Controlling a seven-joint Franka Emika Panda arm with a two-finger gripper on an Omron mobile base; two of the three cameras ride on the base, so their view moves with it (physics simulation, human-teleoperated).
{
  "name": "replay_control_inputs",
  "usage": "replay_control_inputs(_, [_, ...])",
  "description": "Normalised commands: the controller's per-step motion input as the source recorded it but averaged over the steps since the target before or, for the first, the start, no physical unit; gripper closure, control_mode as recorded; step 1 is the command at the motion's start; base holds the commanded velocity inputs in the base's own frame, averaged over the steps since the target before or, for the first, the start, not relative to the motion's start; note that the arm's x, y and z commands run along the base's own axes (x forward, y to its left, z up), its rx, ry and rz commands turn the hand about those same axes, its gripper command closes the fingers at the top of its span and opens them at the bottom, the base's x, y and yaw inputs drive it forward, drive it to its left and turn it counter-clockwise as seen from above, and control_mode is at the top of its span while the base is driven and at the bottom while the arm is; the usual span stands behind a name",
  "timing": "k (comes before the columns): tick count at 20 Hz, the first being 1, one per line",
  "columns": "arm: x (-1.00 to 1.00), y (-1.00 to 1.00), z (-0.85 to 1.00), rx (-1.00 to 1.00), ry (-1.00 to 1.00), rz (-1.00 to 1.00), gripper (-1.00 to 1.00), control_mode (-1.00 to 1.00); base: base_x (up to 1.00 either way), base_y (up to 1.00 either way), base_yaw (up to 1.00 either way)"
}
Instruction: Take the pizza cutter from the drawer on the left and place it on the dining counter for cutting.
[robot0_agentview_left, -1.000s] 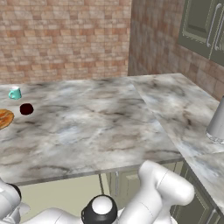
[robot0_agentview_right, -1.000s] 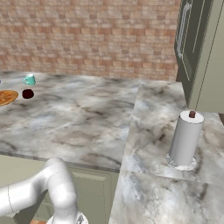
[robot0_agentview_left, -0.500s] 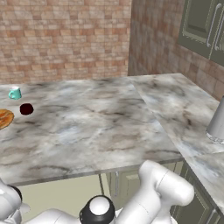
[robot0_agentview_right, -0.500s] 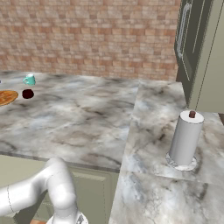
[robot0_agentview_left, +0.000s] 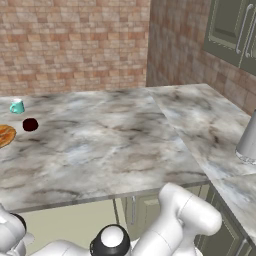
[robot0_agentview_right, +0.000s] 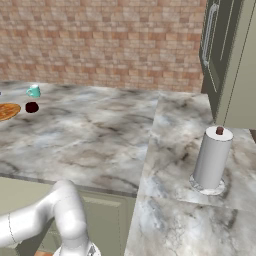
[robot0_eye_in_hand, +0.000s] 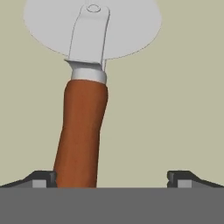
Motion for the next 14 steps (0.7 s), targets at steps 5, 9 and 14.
replay_control_inputs(5, [0.09, 0.01, -0.01, 0.00, 0.00, 0.00, -1.00, -1.00, 0.00, 0.00, 0.00])
replay_control_inputs(9, [0.09, 0.08, -0.12, -0.01, 0.00, 0.00, -1.00, -1.00, 0.00, 0.00, 0.00])
replay_control_inputs(14, [0.04, 0.15, -0.20, -0.02, 0.00, 0.00, -1.00, -1.00, 0.00, 0.00, 0.00])
